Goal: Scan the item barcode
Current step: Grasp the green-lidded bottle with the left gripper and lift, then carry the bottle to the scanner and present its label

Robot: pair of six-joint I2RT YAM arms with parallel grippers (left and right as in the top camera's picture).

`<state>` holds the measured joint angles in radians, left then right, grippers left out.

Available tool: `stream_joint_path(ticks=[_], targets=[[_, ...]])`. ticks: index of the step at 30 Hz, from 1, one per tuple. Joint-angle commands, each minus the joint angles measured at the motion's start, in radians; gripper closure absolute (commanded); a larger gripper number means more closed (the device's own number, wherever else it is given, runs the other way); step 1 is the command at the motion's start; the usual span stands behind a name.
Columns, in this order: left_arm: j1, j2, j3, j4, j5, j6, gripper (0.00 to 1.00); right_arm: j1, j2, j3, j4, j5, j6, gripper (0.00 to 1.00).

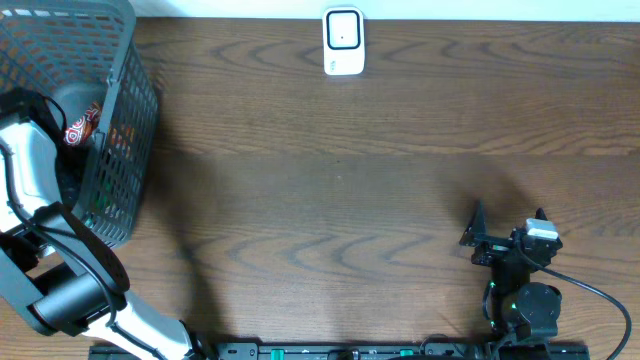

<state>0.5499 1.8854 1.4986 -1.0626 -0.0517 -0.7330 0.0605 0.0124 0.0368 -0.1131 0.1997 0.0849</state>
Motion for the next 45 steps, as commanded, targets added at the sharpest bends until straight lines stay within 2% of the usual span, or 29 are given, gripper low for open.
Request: stream_joint_path(ticks=[1,9,12,15,20,26,30,36,41,45], targets=[[0.004,0.006,-0.056,0.038,-0.015,-0.002,0.12,0.004,-0.006,-0.005,0.000,0.009,-0.015,0.01],[0.004,0.006,-0.172,0.134,-0.012,-0.002,0.14,0.004,-0.006,-0.005,0.000,0.009,-0.015,0.01],[0.005,0.005,-0.172,0.133,-0.012,-0.001,0.30,0.004,-0.006,-0.005,0.000,0.009,-0.015,0.01],[0.006,0.000,-0.171,0.130,-0.013,-0.001,0.41,0.004,-0.006,-0.005,0.000,0.009,-0.015,0.01],[0.018,-0.018,-0.125,0.095,-0.012,0.018,0.42,0.004,-0.006,-0.005,0.000,0.009,-0.015,0.01],[0.056,-0.107,0.058,-0.019,0.021,0.018,0.42,0.004,-0.006,-0.005,0.000,0.009,-0.015,0.01],[0.097,-0.216,0.230,-0.067,0.136,0.017,0.41,0.004,-0.006,-0.005,0.000,0.009,-0.015,0.01],[0.119,-0.431,0.377,-0.005,0.501,0.004,0.41,0.004,-0.006,-0.005,0.000,0.009,-0.015,0.01],[-0.035,-0.579,0.376,0.008,0.624,-0.024,0.40,0.004,-0.006,-0.005,0.000,0.009,-0.015,0.01],[-0.307,-0.614,0.365,-0.026,0.571,0.038,0.40,0.004,-0.006,-0.005,0.000,0.009,-0.015,0.01]])
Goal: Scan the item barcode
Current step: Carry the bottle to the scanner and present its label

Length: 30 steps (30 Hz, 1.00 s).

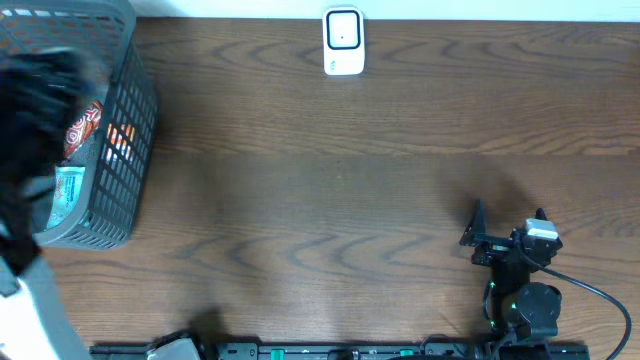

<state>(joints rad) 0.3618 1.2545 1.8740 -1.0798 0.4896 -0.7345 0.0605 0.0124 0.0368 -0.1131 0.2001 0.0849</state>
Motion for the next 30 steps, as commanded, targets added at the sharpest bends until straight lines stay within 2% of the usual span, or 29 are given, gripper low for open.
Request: stream_joint_path(ticks=[1,5,7,11,17,25,30], targets=[[-0.218,0.025,-0.015,-0.031,-0.027,0.047,0.40,0.004,-0.006,-0.005,0.000,0.008,-0.015,0.01],[-0.469,0.077,-0.041,-0.082,-0.233,0.080,0.39,0.004,-0.006,-0.005,0.000,0.008,-0.015,0.01],[-0.584,0.128,-0.048,-0.116,-0.338,0.138,0.39,0.004,-0.006,-0.005,0.000,0.008,-0.015,0.01],[-0.715,0.253,-0.049,-0.182,-0.468,0.272,0.36,0.004,-0.006,-0.005,0.000,0.008,-0.015,0.01],[-0.768,0.467,-0.049,-0.253,-0.494,0.373,0.36,0.004,-0.006,-0.005,0.000,0.008,-0.015,0.01],[-0.774,0.695,-0.049,-0.235,-0.468,0.524,0.36,0.004,-0.006,-0.005,0.000,0.008,-0.015,0.01],[-0.774,0.787,-0.050,-0.180,-0.428,0.490,0.36,0.004,-0.006,-0.005,0.000,0.008,-0.015,0.01]])
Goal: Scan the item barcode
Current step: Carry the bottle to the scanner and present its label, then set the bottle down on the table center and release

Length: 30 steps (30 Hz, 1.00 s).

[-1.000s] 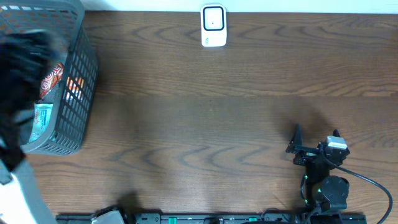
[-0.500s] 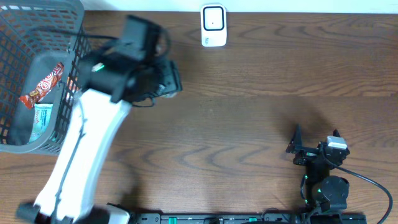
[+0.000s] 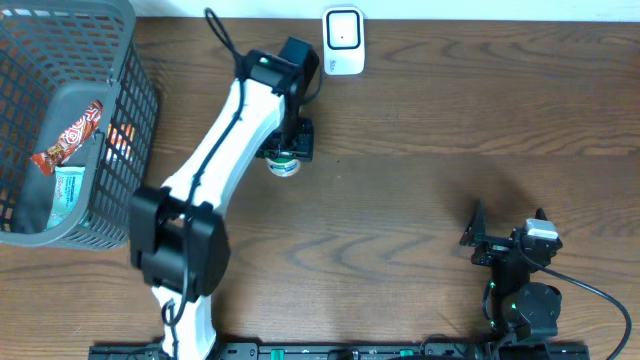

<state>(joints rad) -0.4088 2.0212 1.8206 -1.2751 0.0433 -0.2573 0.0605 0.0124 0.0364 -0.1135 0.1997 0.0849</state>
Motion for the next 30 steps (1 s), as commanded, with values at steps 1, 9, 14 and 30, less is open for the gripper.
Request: stream_joint_path(ticks=[1,9,14,30], targets=[[-0.003,0.035,0.002,0.036,0.027,-0.040,0.36,0.004,-0.006,-0.004,0.001,0.009,-0.015,0.01],[-0.003,0.118,-0.019,0.131,-0.042,-0.785,0.36,0.004,-0.006,-0.004,0.001,0.009,-0.015,0.01],[-0.008,0.155,-0.062,0.130,-0.059,-1.132,0.36,0.004,-0.006,-0.004,0.001,0.009,-0.015,0.01],[-0.049,0.141,-0.185,0.193,-0.002,-1.355,0.12,0.004,-0.006,-0.004,0.001,0.008,-0.015,0.01]])
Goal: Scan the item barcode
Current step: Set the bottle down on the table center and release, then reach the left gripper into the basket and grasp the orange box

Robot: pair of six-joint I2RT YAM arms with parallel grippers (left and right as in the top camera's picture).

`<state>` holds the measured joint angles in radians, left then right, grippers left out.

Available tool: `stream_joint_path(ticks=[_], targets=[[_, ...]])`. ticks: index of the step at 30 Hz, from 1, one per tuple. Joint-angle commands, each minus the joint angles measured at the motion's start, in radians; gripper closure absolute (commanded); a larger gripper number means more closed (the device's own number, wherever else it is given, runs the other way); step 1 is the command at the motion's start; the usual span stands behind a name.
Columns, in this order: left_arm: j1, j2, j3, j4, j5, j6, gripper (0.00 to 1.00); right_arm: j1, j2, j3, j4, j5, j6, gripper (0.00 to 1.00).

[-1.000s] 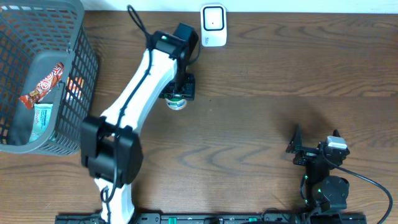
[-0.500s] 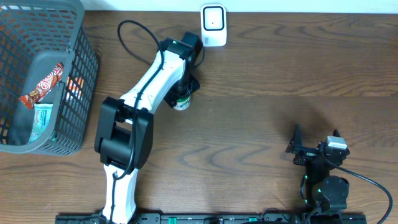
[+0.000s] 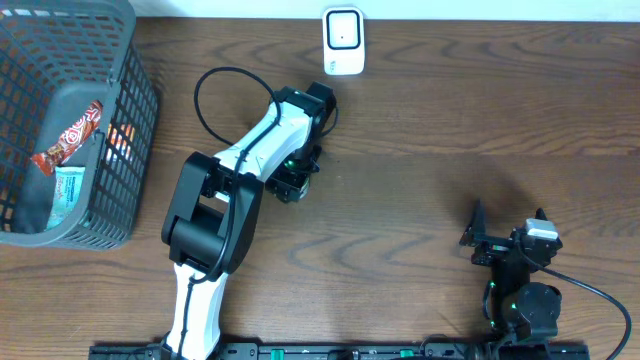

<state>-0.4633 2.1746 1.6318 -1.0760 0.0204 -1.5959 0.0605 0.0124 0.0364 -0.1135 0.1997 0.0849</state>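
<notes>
The white barcode scanner point(image 3: 343, 41) stands at the table's far edge, near the middle. My left gripper point(image 3: 292, 180) hangs in front of it and a little to its left, pointing down. It is shut on a small round container with a green label point(image 3: 287, 192), which the wrist mostly hides. The container's barcode cannot be seen. My right gripper point(image 3: 508, 228) rests at the front right with its fingers apart and nothing between them.
A grey wire basket point(image 3: 125, 120) stands at the far left. It holds a red snack bar point(image 3: 68, 136), a pale green packet point(image 3: 66, 190) and something orange behind the mesh. The left arm's black cable loops over the table by the scanner.
My left gripper and the round container have come a little nearer the front and farther from the scanner. The left arm is more folded. The right arm has not moved.
My left arm first reached down into the basket. Then it was a blur over the basket. Then it held the small round container just in front of the scanner, and now it holds it a little farther back. The right arm stayed parked throughout.
</notes>
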Motion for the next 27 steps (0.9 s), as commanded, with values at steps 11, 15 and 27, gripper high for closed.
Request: stream_joint_path(ticks=[11,15,27], targets=[[0.011,-0.385,0.064,0.013,-0.016,0.163,0.10,0.004,-0.006,-0.004,0.001,0.009,-0.015,0.01],[0.036,-0.624,0.077,0.050,-0.217,0.332,0.09,0.004,-0.006,-0.004,0.001,0.009,-0.015,0.01],[0.686,-0.920,0.122,0.149,-0.296,0.613,0.09,0.004,-0.006,-0.004,0.001,0.009,-0.015,0.01]])
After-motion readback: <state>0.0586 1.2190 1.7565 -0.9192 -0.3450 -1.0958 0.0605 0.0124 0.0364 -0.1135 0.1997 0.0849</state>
